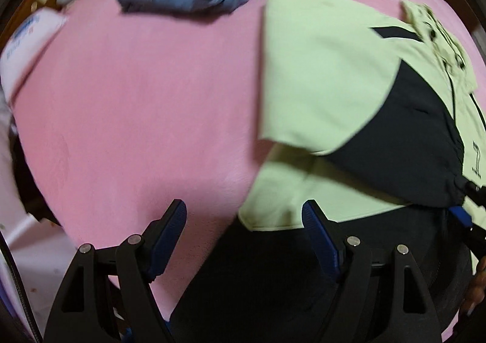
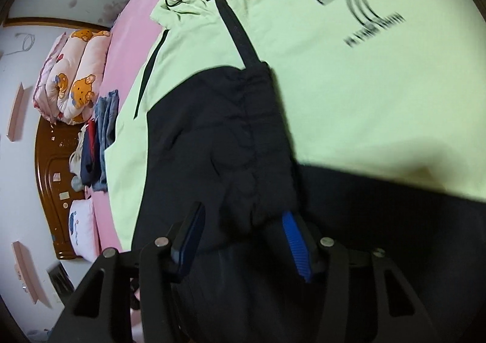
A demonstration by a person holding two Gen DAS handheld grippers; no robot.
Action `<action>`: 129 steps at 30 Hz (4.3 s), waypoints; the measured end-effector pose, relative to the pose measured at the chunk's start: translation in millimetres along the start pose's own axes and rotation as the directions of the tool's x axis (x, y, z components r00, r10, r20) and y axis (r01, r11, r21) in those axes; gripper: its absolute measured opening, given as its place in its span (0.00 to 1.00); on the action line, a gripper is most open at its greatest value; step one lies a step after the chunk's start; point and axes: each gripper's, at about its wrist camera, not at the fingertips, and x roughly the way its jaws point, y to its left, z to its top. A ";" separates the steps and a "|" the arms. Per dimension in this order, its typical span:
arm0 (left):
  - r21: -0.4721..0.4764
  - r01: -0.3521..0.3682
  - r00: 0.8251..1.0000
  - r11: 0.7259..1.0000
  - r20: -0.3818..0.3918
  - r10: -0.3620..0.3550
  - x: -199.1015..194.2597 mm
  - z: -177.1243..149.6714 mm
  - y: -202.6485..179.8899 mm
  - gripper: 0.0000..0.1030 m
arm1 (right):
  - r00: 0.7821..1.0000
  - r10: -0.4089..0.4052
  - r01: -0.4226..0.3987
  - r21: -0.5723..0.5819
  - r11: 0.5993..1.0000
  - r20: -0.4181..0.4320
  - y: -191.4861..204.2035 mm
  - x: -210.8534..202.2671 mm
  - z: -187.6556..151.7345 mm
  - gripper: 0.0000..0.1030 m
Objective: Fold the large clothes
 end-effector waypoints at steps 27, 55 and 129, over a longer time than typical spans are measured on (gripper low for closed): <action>0.003 0.065 0.990 0.998 0.126 -0.065 36.9 42.9 -28.3 0.58 | 0.916 -0.238 0.225 0.077 0.971 0.323 -76.1 -110.9 48.9 0.09; 0.269 0.082 0.992 0.960 0.070 -0.104 -43.2 35.9 -119.4 0.57 | 0.760 -0.546 0.564 0.058 0.823 0.354 -35.2 -96.5 3.2 0.39; 0.353 0.030 0.959 0.935 0.254 -0.126 41.1 196.8 -200.4 0.07 | 0.898 -0.143 0.126 0.070 0.990 0.416 -21.0 -12.2 85.2 0.00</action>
